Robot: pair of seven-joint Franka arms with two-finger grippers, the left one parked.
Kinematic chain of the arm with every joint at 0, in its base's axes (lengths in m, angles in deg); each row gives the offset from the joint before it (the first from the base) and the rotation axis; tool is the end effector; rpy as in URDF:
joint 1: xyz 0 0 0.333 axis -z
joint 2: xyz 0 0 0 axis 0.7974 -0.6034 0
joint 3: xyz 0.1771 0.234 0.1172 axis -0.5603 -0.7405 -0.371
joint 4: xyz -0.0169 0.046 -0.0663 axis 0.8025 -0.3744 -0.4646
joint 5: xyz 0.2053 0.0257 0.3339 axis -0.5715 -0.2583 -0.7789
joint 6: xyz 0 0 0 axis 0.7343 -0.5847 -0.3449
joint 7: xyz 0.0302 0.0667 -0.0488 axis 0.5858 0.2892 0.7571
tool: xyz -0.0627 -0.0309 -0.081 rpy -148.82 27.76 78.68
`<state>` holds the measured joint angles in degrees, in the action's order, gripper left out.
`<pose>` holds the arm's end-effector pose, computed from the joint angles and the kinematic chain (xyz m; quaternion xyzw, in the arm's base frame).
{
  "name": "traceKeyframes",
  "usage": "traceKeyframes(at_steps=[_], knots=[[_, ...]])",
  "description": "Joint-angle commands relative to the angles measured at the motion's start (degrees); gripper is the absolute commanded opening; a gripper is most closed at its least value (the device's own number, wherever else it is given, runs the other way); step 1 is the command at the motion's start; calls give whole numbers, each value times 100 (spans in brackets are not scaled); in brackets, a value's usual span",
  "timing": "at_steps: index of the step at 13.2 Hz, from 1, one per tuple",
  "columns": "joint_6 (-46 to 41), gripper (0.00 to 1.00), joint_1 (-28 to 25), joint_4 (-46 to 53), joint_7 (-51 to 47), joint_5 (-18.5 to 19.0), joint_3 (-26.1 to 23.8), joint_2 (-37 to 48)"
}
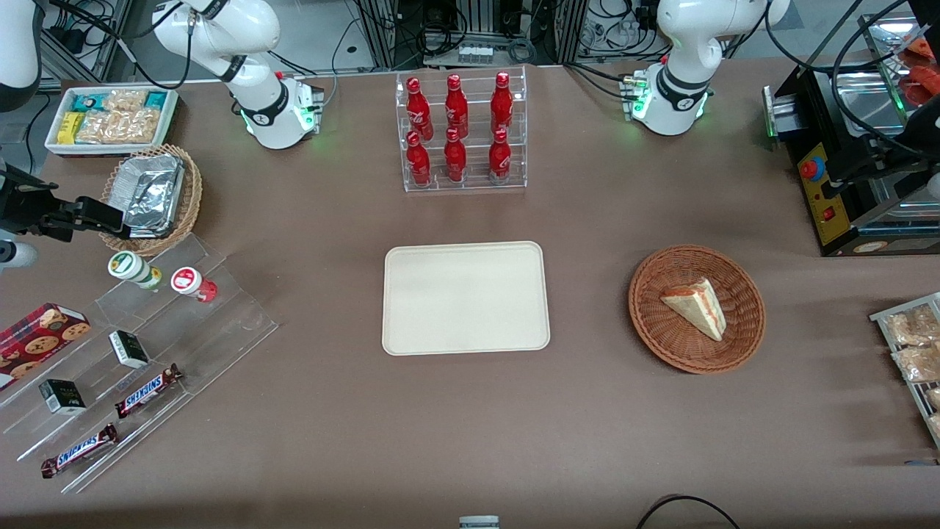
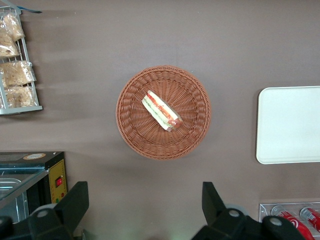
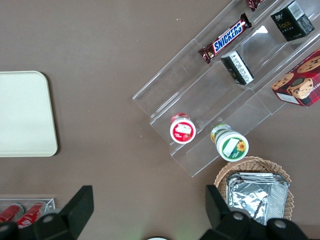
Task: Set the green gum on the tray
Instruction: 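Move the right gripper down over the green-and-white gum bottle on the stand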
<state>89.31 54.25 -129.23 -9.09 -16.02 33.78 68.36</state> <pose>0.5446 -0.0458 0.6019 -0.9988 0.0135 0.0448 0.0173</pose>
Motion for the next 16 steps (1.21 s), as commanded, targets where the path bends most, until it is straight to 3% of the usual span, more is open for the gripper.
traceKeyframes(at_steps=[1,5,8,16], knots=[[-156,99,31,108,117,-97,2,4],[-69,99,66,-84,258,-35,11,-58],[404,99,48,-760,828,105,247,91],[2716,99,57,-2984,3945,158,1038,882]])
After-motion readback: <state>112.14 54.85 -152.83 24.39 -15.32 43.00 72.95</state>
